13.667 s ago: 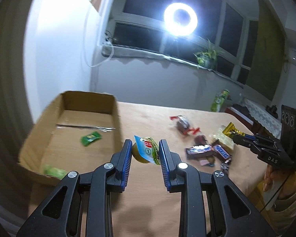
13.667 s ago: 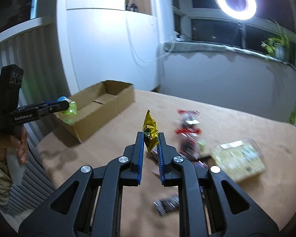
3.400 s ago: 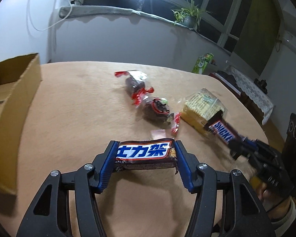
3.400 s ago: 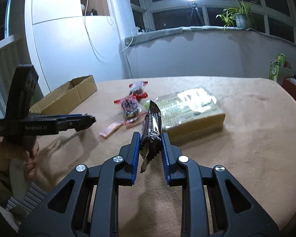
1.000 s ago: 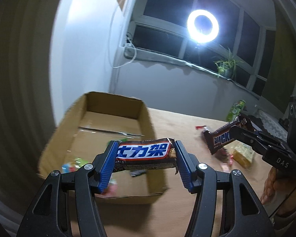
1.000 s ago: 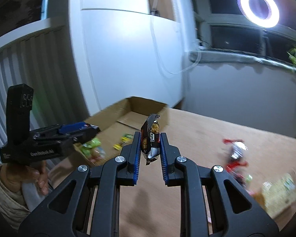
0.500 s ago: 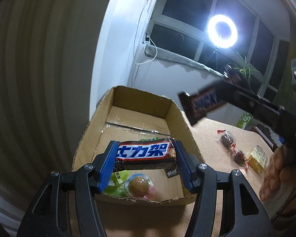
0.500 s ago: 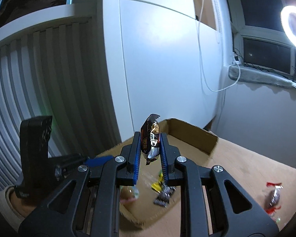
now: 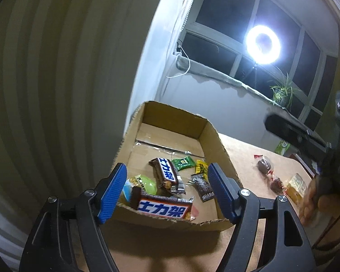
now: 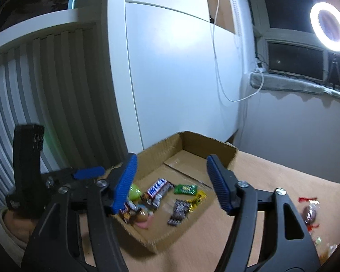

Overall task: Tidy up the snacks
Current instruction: 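Move both open tools back toward the remaining snacks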

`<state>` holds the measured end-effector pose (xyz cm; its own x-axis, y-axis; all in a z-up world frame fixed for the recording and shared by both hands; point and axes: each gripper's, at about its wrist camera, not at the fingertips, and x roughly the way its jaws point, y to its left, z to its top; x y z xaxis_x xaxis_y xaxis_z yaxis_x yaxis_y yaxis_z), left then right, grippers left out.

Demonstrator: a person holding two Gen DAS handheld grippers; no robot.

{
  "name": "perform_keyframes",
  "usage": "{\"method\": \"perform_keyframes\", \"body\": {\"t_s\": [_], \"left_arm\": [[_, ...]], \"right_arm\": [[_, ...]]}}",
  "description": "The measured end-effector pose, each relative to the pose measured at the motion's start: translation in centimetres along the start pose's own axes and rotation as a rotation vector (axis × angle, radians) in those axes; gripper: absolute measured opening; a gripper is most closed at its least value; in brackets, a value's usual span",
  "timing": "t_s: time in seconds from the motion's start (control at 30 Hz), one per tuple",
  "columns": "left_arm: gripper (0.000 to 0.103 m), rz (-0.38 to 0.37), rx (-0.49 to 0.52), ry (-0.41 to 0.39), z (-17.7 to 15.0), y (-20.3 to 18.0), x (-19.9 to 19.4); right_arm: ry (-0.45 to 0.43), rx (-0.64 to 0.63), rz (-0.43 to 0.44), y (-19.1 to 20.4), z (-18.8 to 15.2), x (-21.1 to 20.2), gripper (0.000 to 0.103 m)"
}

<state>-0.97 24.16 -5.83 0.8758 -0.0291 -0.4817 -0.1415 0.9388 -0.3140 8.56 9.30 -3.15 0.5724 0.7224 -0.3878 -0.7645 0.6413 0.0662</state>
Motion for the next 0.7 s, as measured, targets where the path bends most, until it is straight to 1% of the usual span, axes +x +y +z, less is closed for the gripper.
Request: {"method": "perform_keyframes", "body": {"t_s": [0.07, 0.17, 0.23, 0.3, 0.37, 0.7], "left_arm": [[0.074, 0.01, -0.001, -0.001, -0.1, 0.0, -0.3], [0.074, 0.017, -0.001, -0.002, -0.3, -0.2, -0.5], [0.074, 0.019, 0.003, -0.006, -0.3, -0.5, -0.8], [0.074, 0.015, 0.008, -0.009, -0.3, -0.8, -1.1], [0.074, 0.01, 0.015, -0.013, -0.2, -1.3, -1.5], [0.074, -0.063, 0.027, -0.056, 0.6, -3.5, -2.8]], "right_arm": [[-0.006, -0.002, -0.024, 0.2, -0.8, -0.9, 0.075], [0.001, 0.004, -0.044, 0.2, -1.7, -2.0, 0.076], [0.007, 0.003, -0.06, 0.0, -2.1, -2.6, 0.079], [0.003, 0.011, -0.063, -0.3, -2.6, -3.5, 0.083], [0.004, 0.026, -0.07, -0.8, -3.1, -4.3, 0.083], [0.111, 0.045, -0.178, -3.2, -5.8, -6.4, 0.083]]}}
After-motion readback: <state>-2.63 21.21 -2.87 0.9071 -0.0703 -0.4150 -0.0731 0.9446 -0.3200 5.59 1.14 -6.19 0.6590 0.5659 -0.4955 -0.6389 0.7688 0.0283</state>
